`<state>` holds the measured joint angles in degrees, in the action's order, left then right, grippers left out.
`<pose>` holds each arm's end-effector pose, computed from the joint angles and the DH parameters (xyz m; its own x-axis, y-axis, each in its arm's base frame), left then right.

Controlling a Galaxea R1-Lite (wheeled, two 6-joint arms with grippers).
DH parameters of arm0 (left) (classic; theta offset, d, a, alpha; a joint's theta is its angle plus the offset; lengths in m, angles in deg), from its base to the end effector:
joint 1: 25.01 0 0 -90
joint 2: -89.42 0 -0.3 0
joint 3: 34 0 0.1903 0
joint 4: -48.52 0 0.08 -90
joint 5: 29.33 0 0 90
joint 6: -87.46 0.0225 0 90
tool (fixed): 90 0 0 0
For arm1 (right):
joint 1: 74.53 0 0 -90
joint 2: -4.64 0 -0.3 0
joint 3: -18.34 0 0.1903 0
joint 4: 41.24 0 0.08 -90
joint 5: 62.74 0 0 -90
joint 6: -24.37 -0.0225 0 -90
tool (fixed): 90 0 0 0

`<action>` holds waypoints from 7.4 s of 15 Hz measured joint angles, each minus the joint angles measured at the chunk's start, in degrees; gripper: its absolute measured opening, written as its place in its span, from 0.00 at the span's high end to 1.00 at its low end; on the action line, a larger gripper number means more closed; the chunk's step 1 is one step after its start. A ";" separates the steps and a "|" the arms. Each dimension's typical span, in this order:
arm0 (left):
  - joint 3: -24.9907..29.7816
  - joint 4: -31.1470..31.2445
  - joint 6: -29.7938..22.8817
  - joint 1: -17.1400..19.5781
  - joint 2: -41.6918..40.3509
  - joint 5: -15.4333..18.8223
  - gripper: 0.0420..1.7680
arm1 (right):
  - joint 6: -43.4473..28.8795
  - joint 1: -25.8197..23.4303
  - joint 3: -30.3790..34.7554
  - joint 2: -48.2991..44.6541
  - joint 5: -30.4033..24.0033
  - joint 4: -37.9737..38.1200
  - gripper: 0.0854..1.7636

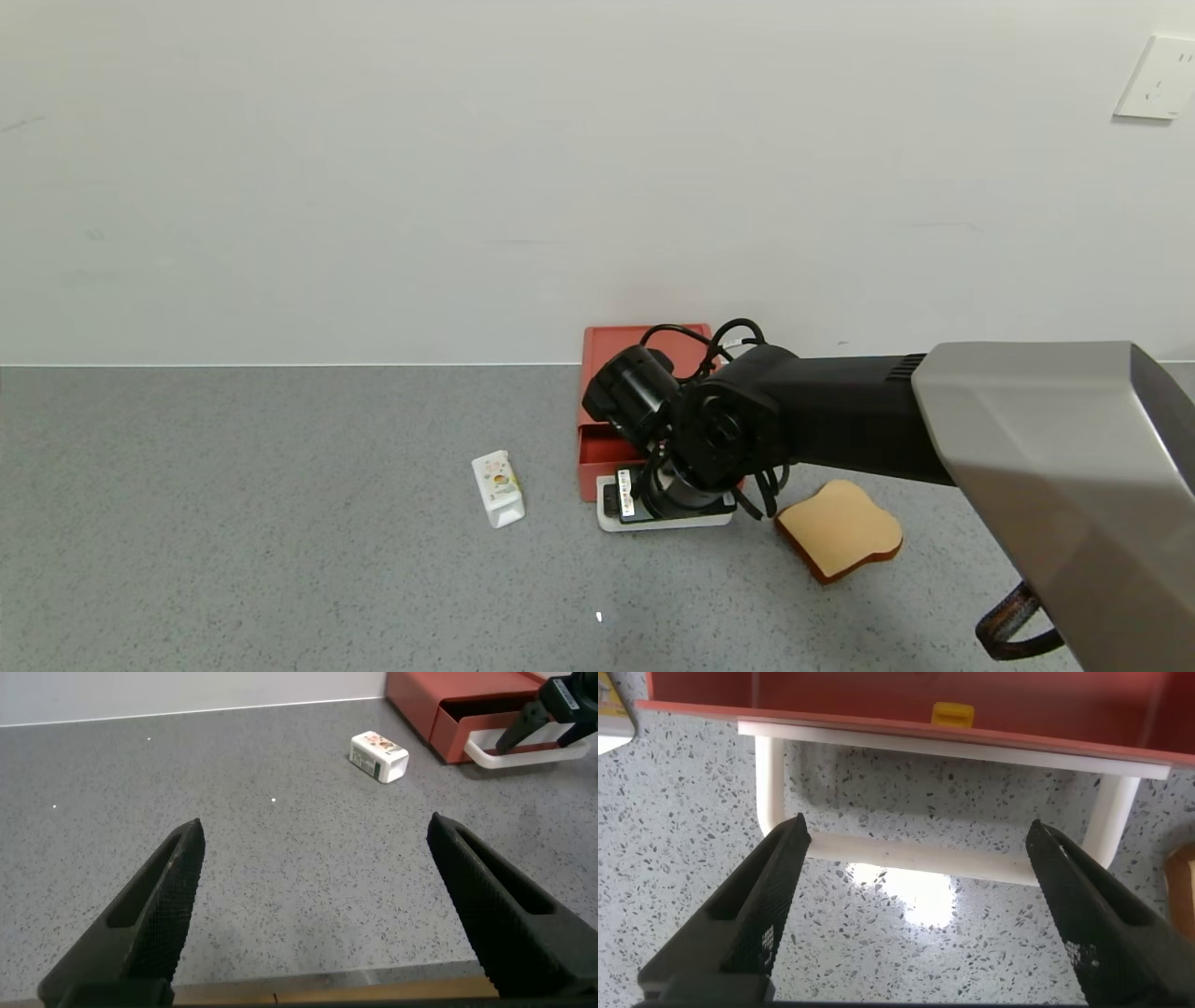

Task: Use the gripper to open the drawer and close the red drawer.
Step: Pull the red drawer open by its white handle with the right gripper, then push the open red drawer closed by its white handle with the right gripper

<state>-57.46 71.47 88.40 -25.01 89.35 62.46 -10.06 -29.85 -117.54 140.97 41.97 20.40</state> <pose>-0.0230 -0.0007 0.0766 0.9995 -0.0312 0.0101 0.0311 0.9994 0.0167 0.3275 0.3158 0.1157 0.5005 0.1378 -0.8547 -0.1360 0.9875 0.0796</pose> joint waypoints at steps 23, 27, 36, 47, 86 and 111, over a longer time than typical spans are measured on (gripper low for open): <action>0.00 0.00 0.02 0.00 0.00 0.05 0.03 | -0.94 0.57 -0.15 0.85 0.33 4.22 0.03; 0.00 0.00 0.02 0.00 0.00 -0.01 0.03 | -1.65 1.82 0.05 0.17 -0.05 7.14 0.03; 0.00 0.00 0.00 0.00 0.00 -0.04 0.03 | -3.11 3.47 0.77 -0.63 -1.71 9.29 0.03; 0.00 0.00 0.00 0.00 0.00 -0.04 0.03 | -6.64 5.03 0.85 -1.44 -3.63 13.07 0.03; 0.00 0.11 0.02 0.00 0.00 -0.52 0.03 | -10.80 5.46 0.90 -0.44 -5.02 12.80 0.03; 0.00 0.09 0.10 0.00 0.00 -0.65 0.03 | 1.60 4.99 7.27 -18.53 -7.11 11.52 0.03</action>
<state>-57.46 71.55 88.50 -25.01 89.35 61.82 -8.46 -24.86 -110.27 122.44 34.86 31.92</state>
